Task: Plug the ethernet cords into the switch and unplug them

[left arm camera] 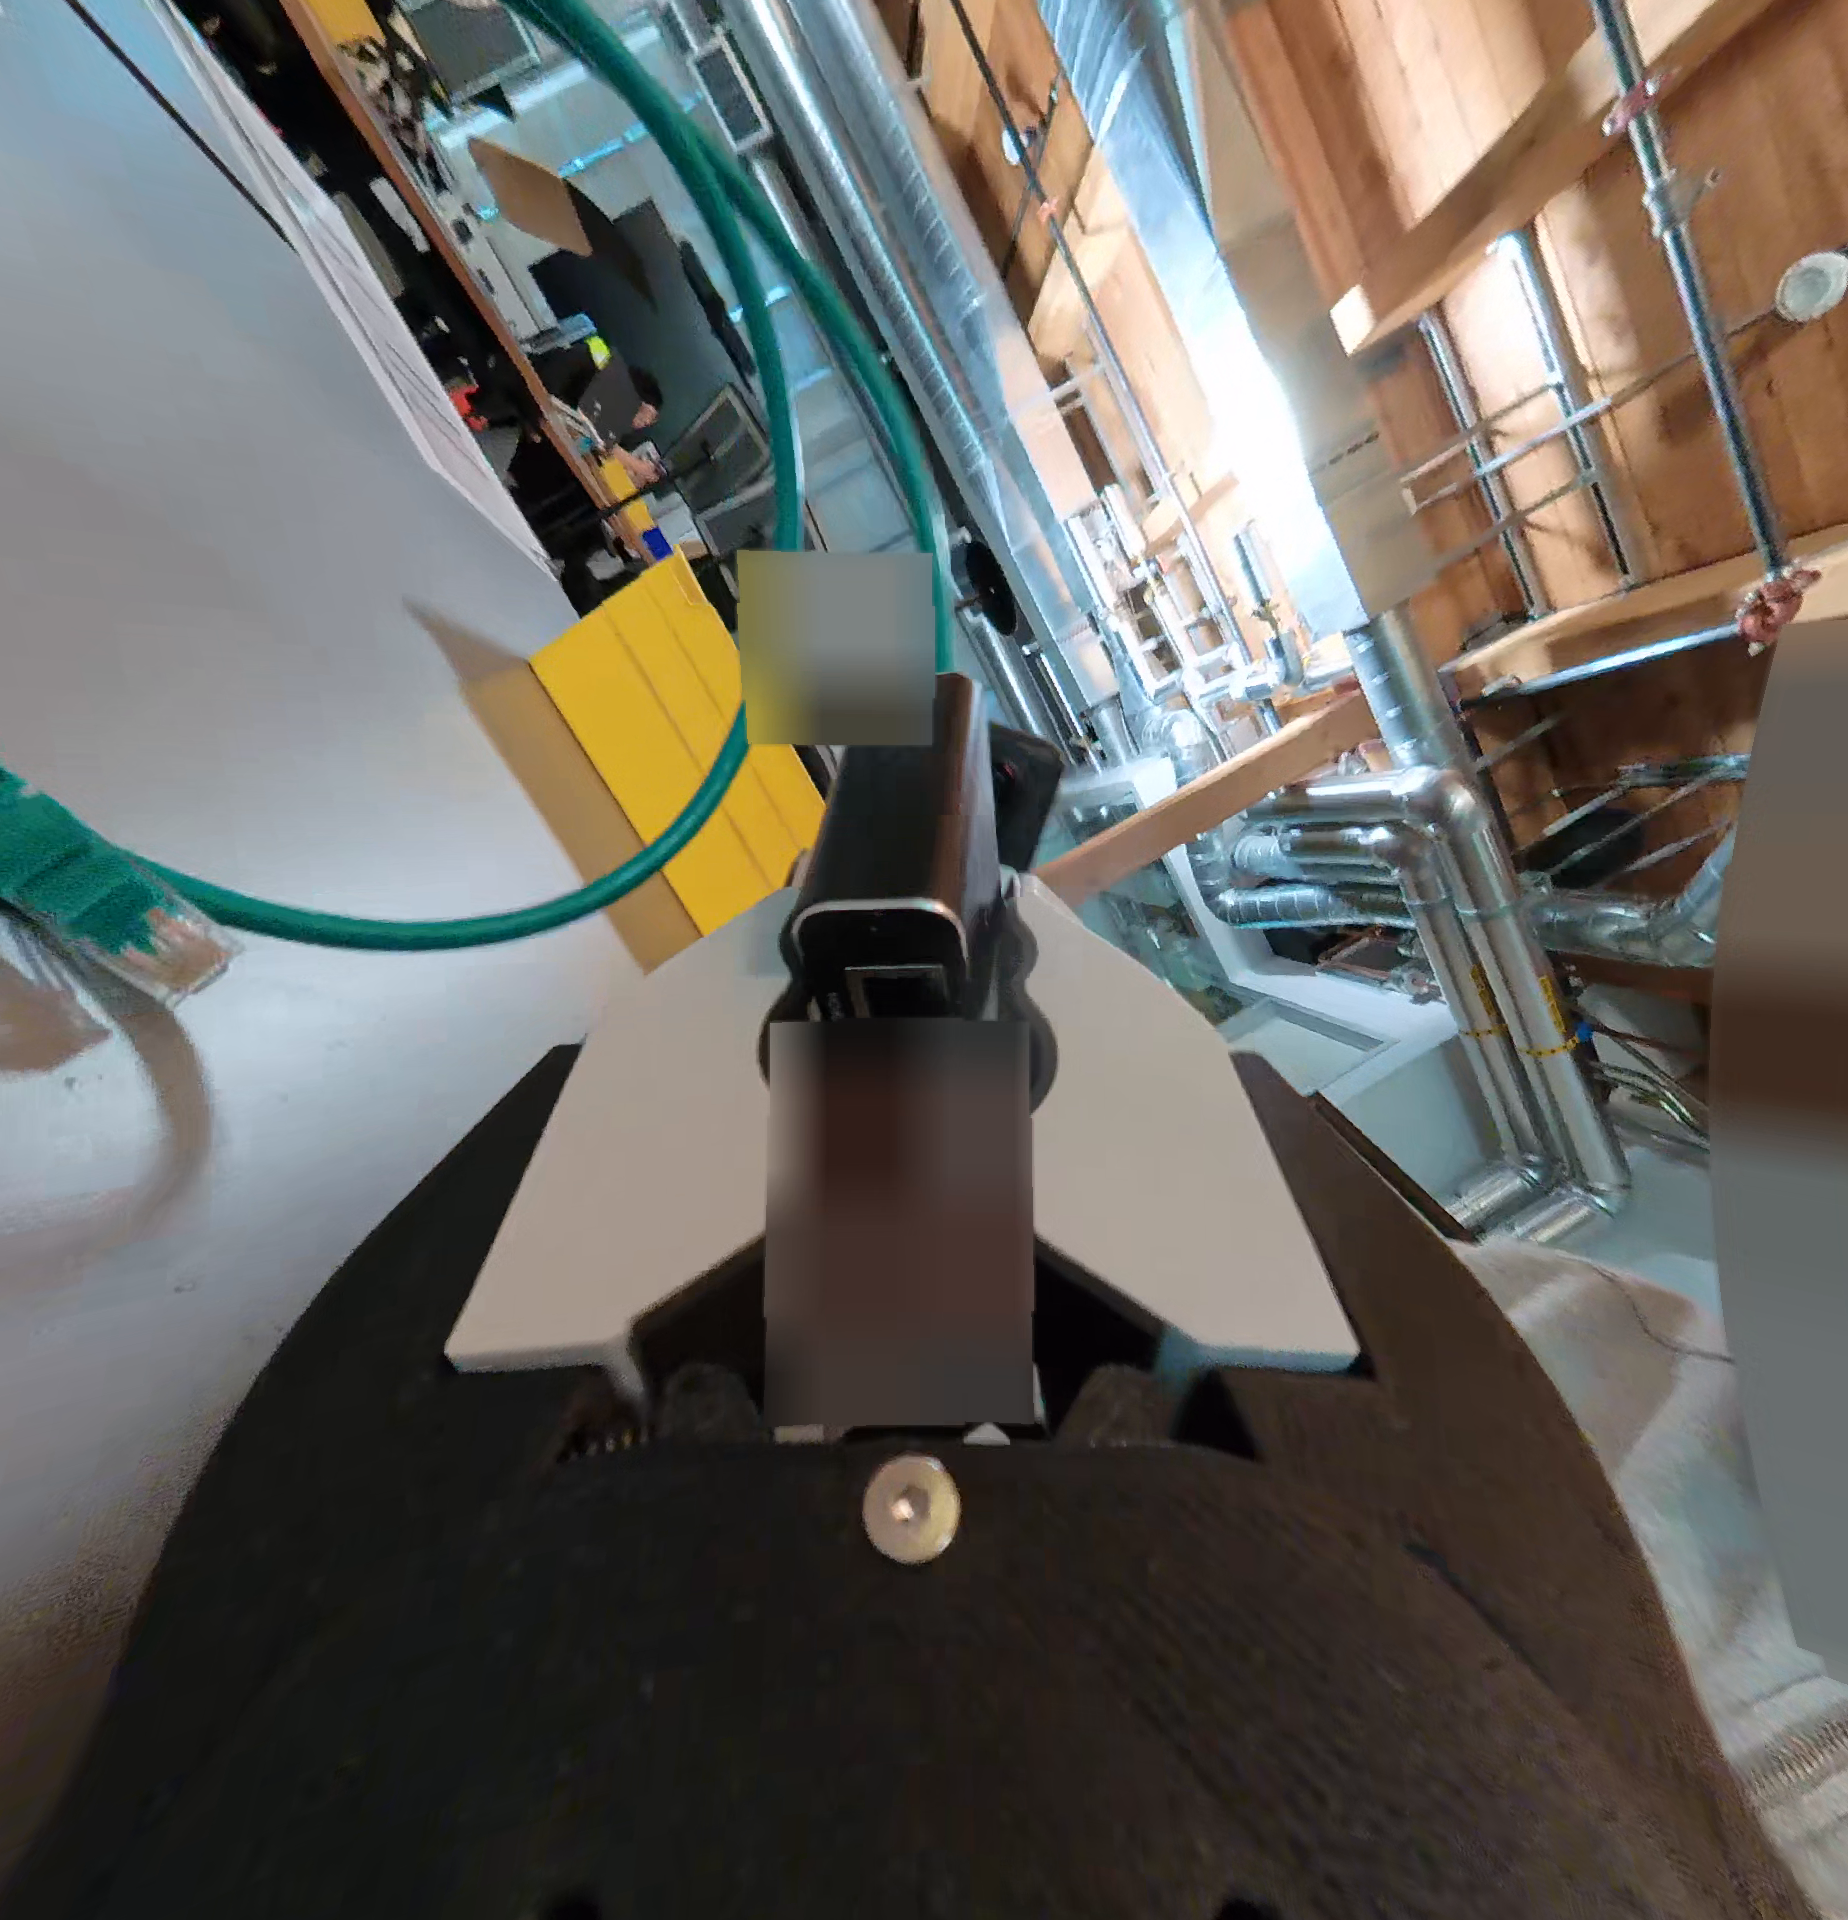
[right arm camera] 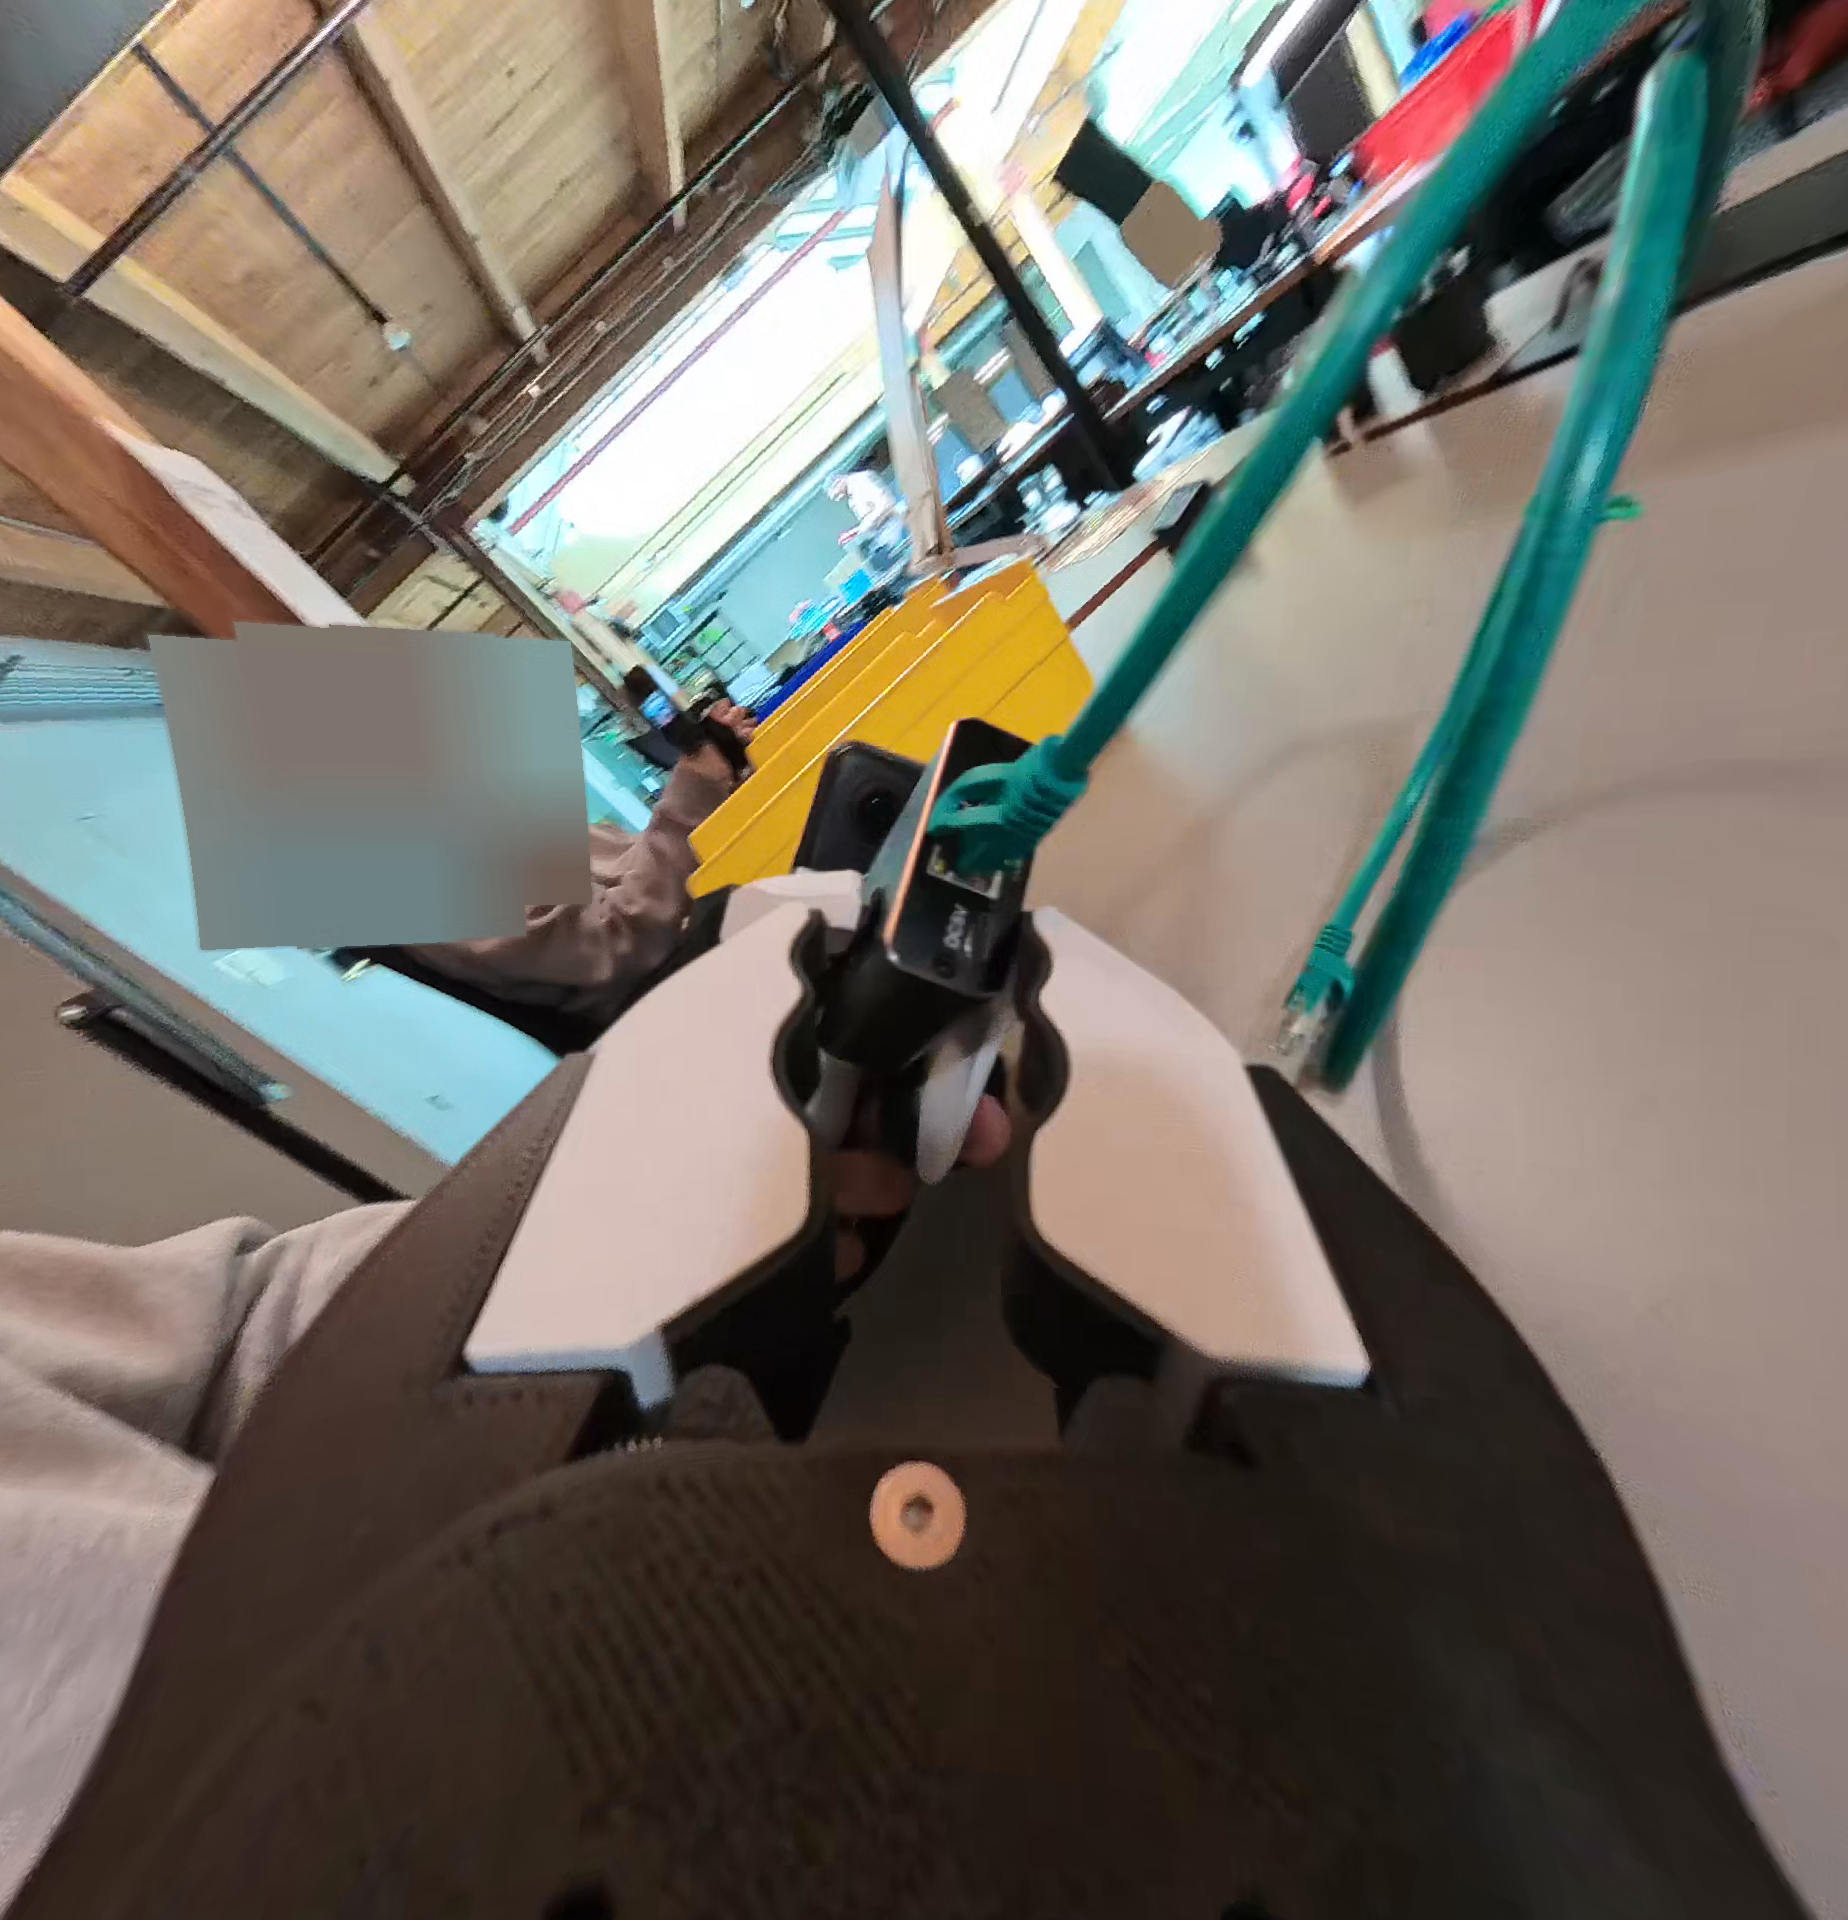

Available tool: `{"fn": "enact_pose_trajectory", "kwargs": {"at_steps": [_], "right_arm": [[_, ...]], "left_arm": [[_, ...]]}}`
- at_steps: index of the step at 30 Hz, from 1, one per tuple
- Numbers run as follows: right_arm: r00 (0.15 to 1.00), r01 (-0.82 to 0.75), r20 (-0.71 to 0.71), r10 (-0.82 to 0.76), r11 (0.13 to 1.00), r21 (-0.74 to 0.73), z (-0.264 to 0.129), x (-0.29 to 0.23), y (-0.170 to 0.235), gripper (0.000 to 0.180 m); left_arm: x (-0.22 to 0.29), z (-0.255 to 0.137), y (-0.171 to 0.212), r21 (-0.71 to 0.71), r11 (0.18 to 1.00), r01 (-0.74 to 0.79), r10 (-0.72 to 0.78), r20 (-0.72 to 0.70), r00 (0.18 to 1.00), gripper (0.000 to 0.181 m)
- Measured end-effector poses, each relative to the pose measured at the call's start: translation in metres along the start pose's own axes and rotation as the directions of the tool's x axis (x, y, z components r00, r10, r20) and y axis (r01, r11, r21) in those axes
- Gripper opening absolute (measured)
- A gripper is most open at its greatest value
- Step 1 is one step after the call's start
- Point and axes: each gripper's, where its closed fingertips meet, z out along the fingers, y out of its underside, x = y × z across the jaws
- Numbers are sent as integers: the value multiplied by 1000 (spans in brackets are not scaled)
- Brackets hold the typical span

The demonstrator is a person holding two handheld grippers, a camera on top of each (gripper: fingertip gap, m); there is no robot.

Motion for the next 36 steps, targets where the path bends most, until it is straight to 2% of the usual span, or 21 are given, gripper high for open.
{"fn": "enact_pose_trajectory", "kwargs": {"at_steps": [1,2,3,6,8,11,13,16,19,21,23,25,28,30,33,36], "right_arm": [[999,-21,34,21,1000,-10,-3,-1,-5,26],[997,-21,71,22,1000,-21,-6,-3,-10,26],[995,-2,101,7,999,-52,-10,-3,-14,25],[986,95,157,-62,972,-214,-20,1,-11,25],[971,118,235,-40,937,-329,-26,-5,-1,25],[938,117,344,40,897,-425,-32,-22,11,24],[917,129,391,77,871,-475,-34,-32,20,24],[926,162,375,38,858,-487,-33,-30,26,24],[939,140,343,17,893,-427,-27,-24,17,23],[959,142,278,-54,940,-310,-19,-17,2,26],[969,151,220,-116,977,-150,-17,-14,-20,48],[963,167,224,-150,984,-60,-21,-22,-33,51],[952,232,197,-234,972,32,-28,-27,-45,48],[950,258,167,-265,964,61,-31,-23,-50,46],[956,259,136,-261,965,34,-31,-11,-45,48],[963,228,146,-227,974,10,-26,-9,-37,51]], "left_arm": [[1,-2,0,-29,1000,-7,7,-5,1000,36],[1,-5,-1,-54,998,-19,20,3,1000,46],[3,-8,-4,-67,997,-47,47,7,999,48],[7,-12,-11,-119,982,-149,156,50,987,63],[9,-8,4,-239,956,-168,182,38,983,72],[8,2,31,-364,910,-197,222,25,975,75],[11,8,45,-400,893,-206,223,-3,975,70],[20,9,50,-403,898,-175,166,-57,984,37],[17,7,43,-386,910,-150,153,-23,988,28],[17,5,31,-326,933,-153,162,1,987,27],[30,4,11,-181,976,-120,118,-25,993,27],[52,3,-7,-48,997,-64,59,-105,993,27],[80,5,-17,57,997,-48,56,-164,985,27],[96,7,-21,98,995,16,7,-226,974,27],[99,0,-35,157,961,226,-164,-330,930,27],[60,-17,-48,280,921,270,-206,-237,949,26]]}}
